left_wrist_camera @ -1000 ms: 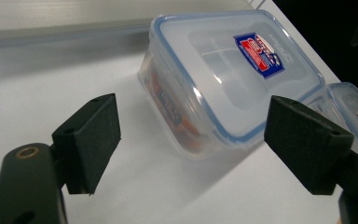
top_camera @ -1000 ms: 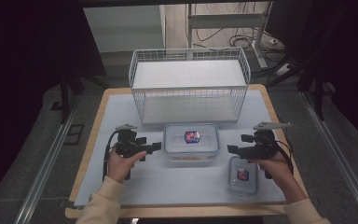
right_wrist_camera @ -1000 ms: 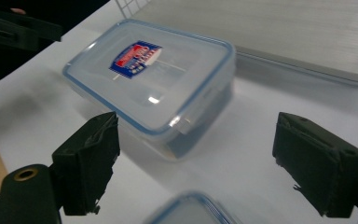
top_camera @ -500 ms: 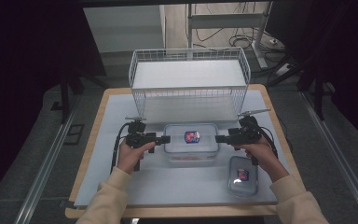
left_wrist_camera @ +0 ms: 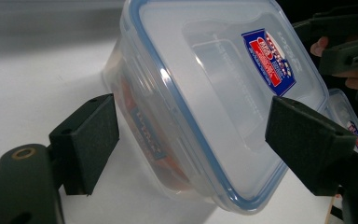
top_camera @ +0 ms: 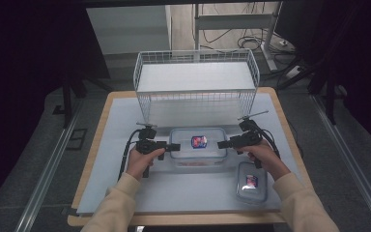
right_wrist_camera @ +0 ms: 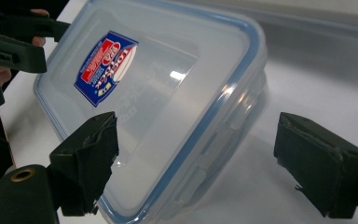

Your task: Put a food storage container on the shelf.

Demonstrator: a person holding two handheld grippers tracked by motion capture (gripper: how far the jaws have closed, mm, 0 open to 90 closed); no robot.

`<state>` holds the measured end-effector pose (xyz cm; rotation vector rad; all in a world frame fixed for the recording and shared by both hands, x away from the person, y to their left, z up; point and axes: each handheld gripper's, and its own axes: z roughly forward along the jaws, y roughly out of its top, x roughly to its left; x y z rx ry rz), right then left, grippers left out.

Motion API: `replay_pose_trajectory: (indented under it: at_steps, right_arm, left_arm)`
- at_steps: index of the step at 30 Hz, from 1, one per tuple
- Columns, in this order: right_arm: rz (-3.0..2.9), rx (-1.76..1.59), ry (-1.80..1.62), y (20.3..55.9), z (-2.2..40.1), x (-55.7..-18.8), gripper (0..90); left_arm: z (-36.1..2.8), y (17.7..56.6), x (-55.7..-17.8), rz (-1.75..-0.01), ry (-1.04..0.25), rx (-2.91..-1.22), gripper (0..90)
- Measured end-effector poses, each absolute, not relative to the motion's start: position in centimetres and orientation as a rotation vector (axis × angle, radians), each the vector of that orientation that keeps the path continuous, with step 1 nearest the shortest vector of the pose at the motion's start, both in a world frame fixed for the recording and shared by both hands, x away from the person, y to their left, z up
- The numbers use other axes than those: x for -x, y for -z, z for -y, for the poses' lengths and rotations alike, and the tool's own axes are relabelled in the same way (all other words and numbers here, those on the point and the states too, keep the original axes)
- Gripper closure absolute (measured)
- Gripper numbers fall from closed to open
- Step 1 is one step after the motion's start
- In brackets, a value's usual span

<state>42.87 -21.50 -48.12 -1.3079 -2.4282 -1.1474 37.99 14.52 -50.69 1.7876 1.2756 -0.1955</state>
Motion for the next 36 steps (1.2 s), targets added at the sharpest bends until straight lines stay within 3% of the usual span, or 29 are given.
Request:
replay_pose_trajectory:
  at_steps: [11, 14, 26, 36]
  right_arm:
    - [2.303, 1.258, 1.073, 49.2, 21.0, -43.8, 20.7]
    - [2.294, 1.270, 1.064, 49.1, 21.0, -43.8, 23.5]
    - [2.272, 1.279, 1.092, 48.7, 21.8, -43.4, 33.2]
    - [2.296, 1.260, 1.139, 48.2, 22.2, -42.4, 39.3]
  left_arm:
    - [-14.0, 51.7, -38.6, -1.246, 0.309, -1.768, 21.1]
    - [-14.0, 51.6, -38.6, -1.250, 0.308, -1.767, 20.6]
    - [-14.9, 51.4, -38.2, -1.253, 0.321, -1.721, 34.7]
    - [-15.1, 51.0, -37.4, -1.233, 0.293, -1.714, 40.3]
